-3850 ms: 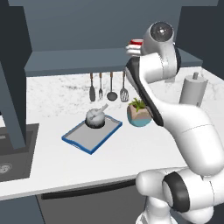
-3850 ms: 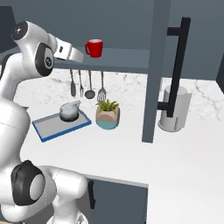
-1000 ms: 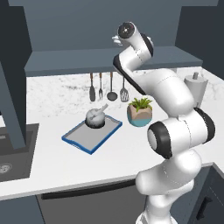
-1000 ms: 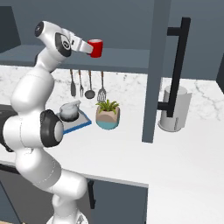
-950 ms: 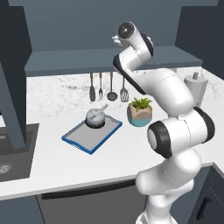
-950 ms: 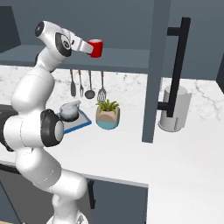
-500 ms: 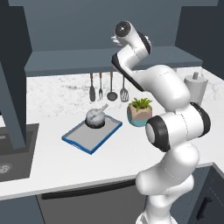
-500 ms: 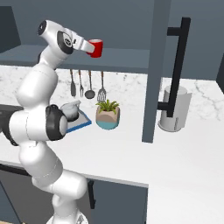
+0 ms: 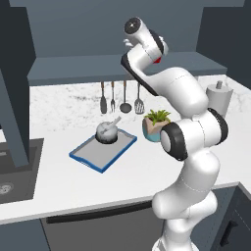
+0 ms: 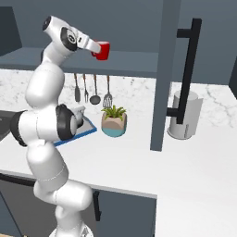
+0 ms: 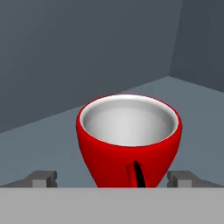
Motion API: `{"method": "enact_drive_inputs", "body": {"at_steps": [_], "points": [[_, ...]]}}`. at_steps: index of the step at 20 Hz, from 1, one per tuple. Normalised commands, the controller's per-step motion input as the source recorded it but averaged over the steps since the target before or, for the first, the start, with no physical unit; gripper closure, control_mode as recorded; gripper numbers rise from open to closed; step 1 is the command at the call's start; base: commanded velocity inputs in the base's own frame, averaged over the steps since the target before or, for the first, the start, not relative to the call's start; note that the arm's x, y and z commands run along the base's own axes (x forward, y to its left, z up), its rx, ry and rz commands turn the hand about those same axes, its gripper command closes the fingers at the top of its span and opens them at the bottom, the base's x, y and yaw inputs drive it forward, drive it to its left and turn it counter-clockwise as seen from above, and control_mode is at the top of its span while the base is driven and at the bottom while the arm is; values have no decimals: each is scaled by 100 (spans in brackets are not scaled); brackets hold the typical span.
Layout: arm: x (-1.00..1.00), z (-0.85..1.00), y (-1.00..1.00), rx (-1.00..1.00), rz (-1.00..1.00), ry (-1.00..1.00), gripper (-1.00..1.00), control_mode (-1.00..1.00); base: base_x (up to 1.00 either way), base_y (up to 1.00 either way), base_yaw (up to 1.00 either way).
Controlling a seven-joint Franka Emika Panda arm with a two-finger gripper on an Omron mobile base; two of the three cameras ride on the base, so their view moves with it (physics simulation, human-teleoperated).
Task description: Pick the kettle from the counter and place it on the tray. Then pick the mug from the cabinet and place it on the tray. Then close the cabinet doors.
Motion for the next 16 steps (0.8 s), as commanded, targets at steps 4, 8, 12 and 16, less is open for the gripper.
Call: {"method": "enact_drive_inputs", "body": {"at_steps": [4,8,12,16], "points": [[11,-1,0,0,-6,0,-100,-100,0,0,0],[2,-1,0,0,-8,0,-100,-100,0,0,0],[0,-8,-1,0,-9,-1,-100,-100,0,0,0],[-2,-11,-2,0,-7,-7,-100,-100,0,0,0]]}}
